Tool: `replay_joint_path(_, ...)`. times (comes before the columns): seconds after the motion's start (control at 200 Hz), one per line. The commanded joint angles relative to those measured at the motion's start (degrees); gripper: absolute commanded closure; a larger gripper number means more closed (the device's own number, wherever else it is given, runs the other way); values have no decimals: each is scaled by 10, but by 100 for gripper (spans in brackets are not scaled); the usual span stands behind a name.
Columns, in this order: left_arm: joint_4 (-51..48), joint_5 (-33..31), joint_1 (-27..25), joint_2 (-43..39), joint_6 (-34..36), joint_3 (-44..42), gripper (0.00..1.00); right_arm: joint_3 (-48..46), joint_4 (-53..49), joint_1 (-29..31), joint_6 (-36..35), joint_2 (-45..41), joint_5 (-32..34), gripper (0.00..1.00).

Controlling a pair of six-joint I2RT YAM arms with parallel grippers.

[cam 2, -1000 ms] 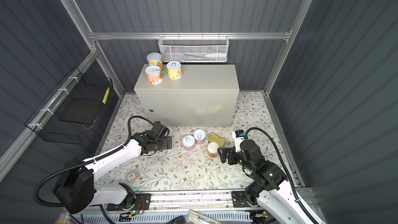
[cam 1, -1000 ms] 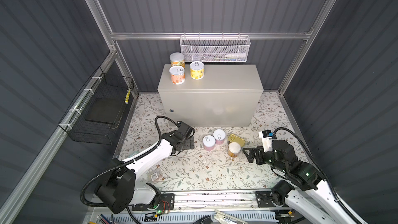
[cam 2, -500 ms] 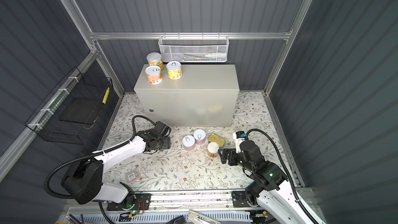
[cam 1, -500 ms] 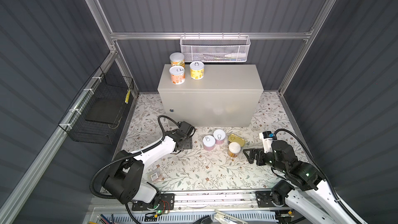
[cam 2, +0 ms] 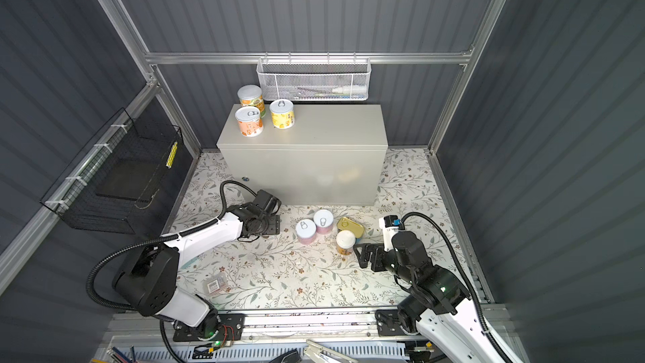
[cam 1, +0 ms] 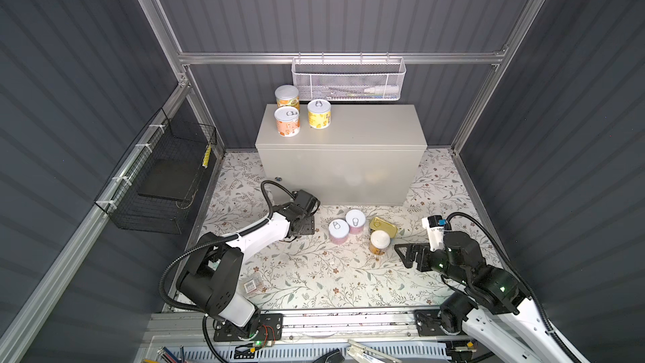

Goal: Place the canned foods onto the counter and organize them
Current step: 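Lower the left gripper onto the pale blue-green can and grasp it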

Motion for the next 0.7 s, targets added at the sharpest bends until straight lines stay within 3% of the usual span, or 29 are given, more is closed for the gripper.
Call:
replay_joint_path(0.0,-15,30,4,25,17,13,27,-9,-9,2,6,-9,7,1)
replay_joint_path(0.46,-20,37,9,71,48,75,14,-12,-29,1,30,-15,11,1)
replay_joint_path(0.64,-20,43,11,98,61,96,14,-12,-32,2,33,-27,13,1)
replay_joint_path(0.695,-18,44,12,102,65,99,18,-11,-33,1,33,-26,13,1)
